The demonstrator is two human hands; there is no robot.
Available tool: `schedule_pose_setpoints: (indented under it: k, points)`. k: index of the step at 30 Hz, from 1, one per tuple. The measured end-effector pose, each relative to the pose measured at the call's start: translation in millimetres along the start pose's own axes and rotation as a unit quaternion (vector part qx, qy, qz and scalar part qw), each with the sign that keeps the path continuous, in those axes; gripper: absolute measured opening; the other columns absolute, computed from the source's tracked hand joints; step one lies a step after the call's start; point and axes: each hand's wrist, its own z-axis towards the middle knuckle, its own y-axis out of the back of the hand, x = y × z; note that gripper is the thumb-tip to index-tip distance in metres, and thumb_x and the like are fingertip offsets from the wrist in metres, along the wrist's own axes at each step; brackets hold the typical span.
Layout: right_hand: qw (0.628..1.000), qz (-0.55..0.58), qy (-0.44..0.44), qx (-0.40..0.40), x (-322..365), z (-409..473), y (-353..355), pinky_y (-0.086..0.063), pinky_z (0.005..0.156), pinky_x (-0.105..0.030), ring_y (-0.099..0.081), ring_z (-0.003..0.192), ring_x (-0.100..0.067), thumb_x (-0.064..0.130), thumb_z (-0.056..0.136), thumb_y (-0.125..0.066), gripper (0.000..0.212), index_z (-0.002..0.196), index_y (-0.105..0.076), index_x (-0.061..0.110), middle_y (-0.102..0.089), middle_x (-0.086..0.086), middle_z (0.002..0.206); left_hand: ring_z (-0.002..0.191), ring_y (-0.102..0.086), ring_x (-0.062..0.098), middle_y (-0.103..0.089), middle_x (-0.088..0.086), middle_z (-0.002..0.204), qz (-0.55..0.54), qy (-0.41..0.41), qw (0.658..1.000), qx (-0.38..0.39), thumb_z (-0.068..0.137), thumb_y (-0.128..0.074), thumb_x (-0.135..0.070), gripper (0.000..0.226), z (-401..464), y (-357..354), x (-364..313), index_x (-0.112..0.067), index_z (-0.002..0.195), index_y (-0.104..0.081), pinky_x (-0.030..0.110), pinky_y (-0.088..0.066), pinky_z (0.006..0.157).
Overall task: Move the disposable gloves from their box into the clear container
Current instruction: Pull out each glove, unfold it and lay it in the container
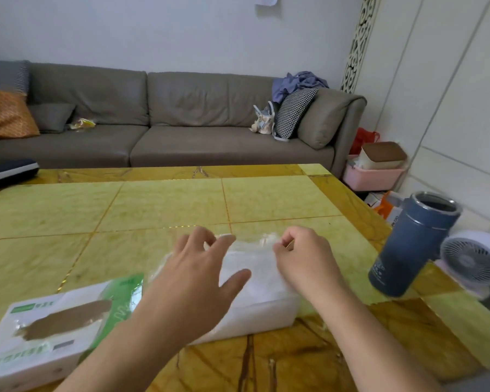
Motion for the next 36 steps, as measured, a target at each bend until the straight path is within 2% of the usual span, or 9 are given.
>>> schedule_pose_setpoints:
  k: [5, 11, 14, 17, 20, 22, 26, 32, 36]
  points:
    - [0.993, -0.115, 0.028, -0.008, -4.9, -0.8, 5.0, -0.053, 0.052, -0.036, -0.063, 0.062, -0.020, 0.024, 0.099, -0.059, 0.018, 0.081, -0.058, 0.021, -0.065, 0.001, 0.076, 0.133, -0.042, 0.012, -0.042, -0.013, 0.143, 0.071, 0.052, 0.984, 0.155, 0.090, -0.054, -0.074, 0.070, 16.2, -10.9, 9.8, -0.043, 0.151, -0.037, 0.034, -0.048, 0.103]
    - [0.983, -0.184, 0.026, 0.014, 0.9, -1.5, 6.0, -0.051, 0.054, -0.034, -0.062, 0.070, -0.020, 0.013, 0.093, -0.062, 0.009, 0.098, -0.057, 0.018, -0.061, 0.002, 0.084, 0.108, -0.062, 0.013, -0.057, -0.013, 0.128, 0.107, 0.081, 0.965, 0.224, 0.081, -0.067, -0.073, 0.070, 32.3, -14.3, 5.7, -0.039, 0.140, -0.047, 0.035, -0.054, 0.093]
    - [0.976, -0.215, 0.026, 0.017, 6.4, -4.3, 6.5, -0.041, 0.048, -0.030, -0.061, 0.071, -0.019, 0.015, 0.094, -0.068, 0.038, 0.128, -0.049, 0.014, -0.060, 0.002, 0.087, 0.095, -0.063, 0.014, -0.058, -0.012, 0.121, 0.125, 0.089, 0.958, 0.242, 0.080, -0.070, -0.072, 0.067, 38.7, -18.7, 1.2, -0.035, 0.132, -0.050, 0.031, -0.053, 0.081]
    - [0.972, -0.218, 0.093, -0.005, 19.4, -12.3, 10.7, -0.042, 0.053, -0.026, -0.060, 0.078, -0.017, 0.009, 0.092, -0.070, 0.054, 0.137, -0.042, 0.015, -0.059, 0.002, 0.101, 0.096, -0.062, 0.014, -0.060, -0.010, 0.118, 0.139, 0.085, 0.957, 0.242, 0.080, -0.072, -0.069, 0.065, 40.5, -22.4, -3.0, -0.030, 0.128, -0.052, 0.028, -0.050, 0.076]
    - [0.974, -0.136, 0.172, 0.050, 34.9, -21.1, 14.9, -0.055, 0.077, -0.030, -0.056, 0.092, -0.013, 0.006, 0.092, -0.063, 0.025, 0.110, -0.055, 0.022, -0.054, 0.009, 0.106, 0.100, -0.061, 0.014, -0.061, -0.010, 0.117, 0.140, 0.079, 0.959, 0.232, 0.079, -0.071, -0.071, 0.066, 39.5, -23.2, -3.1, -0.030, 0.127, -0.052, 0.030, -0.054, 0.082]
    - [0.970, -0.117, 0.160, 0.138, 37.1, -25.0, 13.0, -0.060, 0.085, -0.035, -0.062, 0.094, -0.014, 0.013, 0.094, -0.063, 0.017, 0.110, -0.066, 0.021, -0.058, 0.007, 0.113, 0.102, -0.061, 0.014, -0.060, -0.011, 0.118, 0.134, 0.076, 0.961, 0.228, 0.078, -0.069, -0.074, 0.068, 37.8, -23.0, -1.2, -0.032, 0.129, -0.051, 0.032, -0.054, 0.083]
    - [0.938, -0.236, 0.120, 0.223, 27.9, -23.8, -0.5, -0.059, 0.088, -0.040, -0.065, 0.109, -0.025, 0.024, 0.093, -0.070, 0.038, 0.130, -0.064, 0.022, -0.057, 0.000, 0.136, 0.115, -0.058, 0.016, -0.056, -0.009, 0.131, 0.117, 0.065, 0.966, 0.221, 0.086, -0.062, -0.073, 0.067, 29.2, -16.0, -1.4, -0.032, 0.138, -0.047, 0.034, -0.053, 0.093]
    - [0.908, -0.306, 0.106, 0.266, 39.1, -14.3, -6.2, -0.056, 0.079, -0.037, -0.065, 0.105, -0.025, 0.019, 0.090, -0.065, 0.049, 0.137, -0.059, 0.027, -0.057, 0.001, 0.133, 0.129, -0.034, 0.023, -0.037, 0.001, 0.138, 0.248, -0.033, 0.965, 0.084, 0.098, -0.057, -0.053, 0.050, 13.6, 0.9, -19.7, -0.027, 0.139, -0.046, 0.035, -0.041, 0.107]
    - [0.912, -0.302, 0.114, 0.254, 38.3, -18.8, -7.7, -0.048, 0.072, -0.034, -0.063, 0.098, -0.025, 0.014, 0.088, -0.063, 0.047, 0.133, -0.062, 0.027, -0.051, -0.001, 0.128, 0.126, -0.042, 0.022, -0.045, 0.002, 0.130, 0.203, 0.009, 0.971, 0.125, 0.099, -0.057, -0.053, 0.043, 23.6, -7.8, -9.0, -0.023, 0.130, -0.057, 0.033, -0.044, 0.093]
